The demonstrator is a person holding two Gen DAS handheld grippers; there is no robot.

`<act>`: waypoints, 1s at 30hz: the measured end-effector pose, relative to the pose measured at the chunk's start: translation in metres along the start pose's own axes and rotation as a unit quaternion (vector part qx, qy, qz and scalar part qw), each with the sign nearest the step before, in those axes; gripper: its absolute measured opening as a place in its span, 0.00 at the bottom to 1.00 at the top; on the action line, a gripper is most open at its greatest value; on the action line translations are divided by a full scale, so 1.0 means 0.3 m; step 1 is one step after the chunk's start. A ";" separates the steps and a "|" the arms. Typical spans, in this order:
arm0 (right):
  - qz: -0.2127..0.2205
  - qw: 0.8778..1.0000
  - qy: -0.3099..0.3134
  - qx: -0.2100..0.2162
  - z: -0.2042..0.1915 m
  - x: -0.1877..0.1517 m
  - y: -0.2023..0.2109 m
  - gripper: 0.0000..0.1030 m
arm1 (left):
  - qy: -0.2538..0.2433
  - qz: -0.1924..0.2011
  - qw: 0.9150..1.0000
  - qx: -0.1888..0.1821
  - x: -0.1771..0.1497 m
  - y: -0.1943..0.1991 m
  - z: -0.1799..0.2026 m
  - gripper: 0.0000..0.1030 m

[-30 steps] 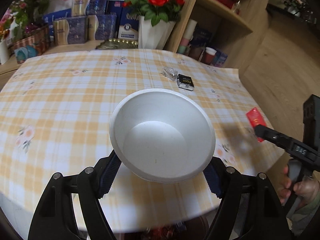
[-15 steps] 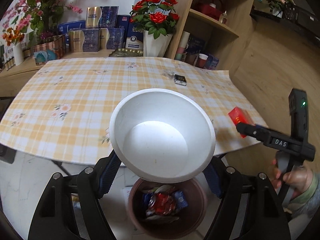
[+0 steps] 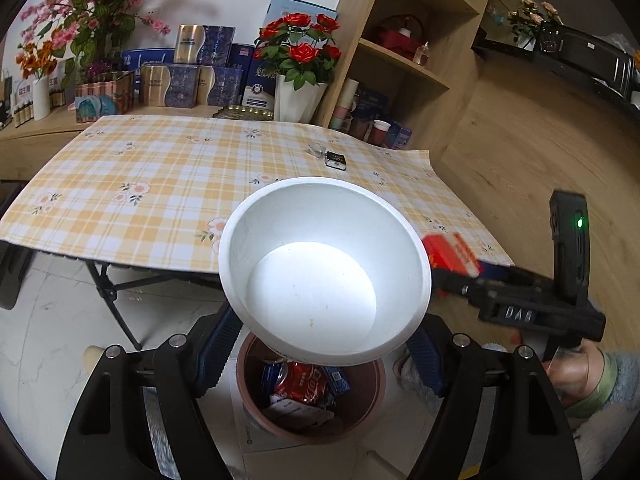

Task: Collect trash
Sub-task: 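Carry the box over the bin and open the right tool while the left holds the cup, then lower the yogurt cup over the bin and open the left tool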

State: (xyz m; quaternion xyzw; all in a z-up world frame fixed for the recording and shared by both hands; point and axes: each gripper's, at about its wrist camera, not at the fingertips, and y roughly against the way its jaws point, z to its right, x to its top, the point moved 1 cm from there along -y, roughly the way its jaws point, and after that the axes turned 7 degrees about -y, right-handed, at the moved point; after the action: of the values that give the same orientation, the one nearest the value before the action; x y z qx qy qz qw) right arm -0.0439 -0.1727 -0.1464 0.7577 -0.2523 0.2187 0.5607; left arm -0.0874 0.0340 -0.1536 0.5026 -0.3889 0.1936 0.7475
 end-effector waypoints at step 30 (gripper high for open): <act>-0.012 1.000 0.002 -0.019 0.049 -0.071 -0.155 0.94 | -0.005 -0.075 0.997 0.010 -0.093 -0.206 -0.042 0.72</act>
State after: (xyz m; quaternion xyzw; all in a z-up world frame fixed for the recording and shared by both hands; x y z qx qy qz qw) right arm -0.0306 -0.1727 -0.1978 0.7495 -0.2458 0.2088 0.5781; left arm -0.0578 0.0223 -0.2149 0.5386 -0.3522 0.1381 0.7528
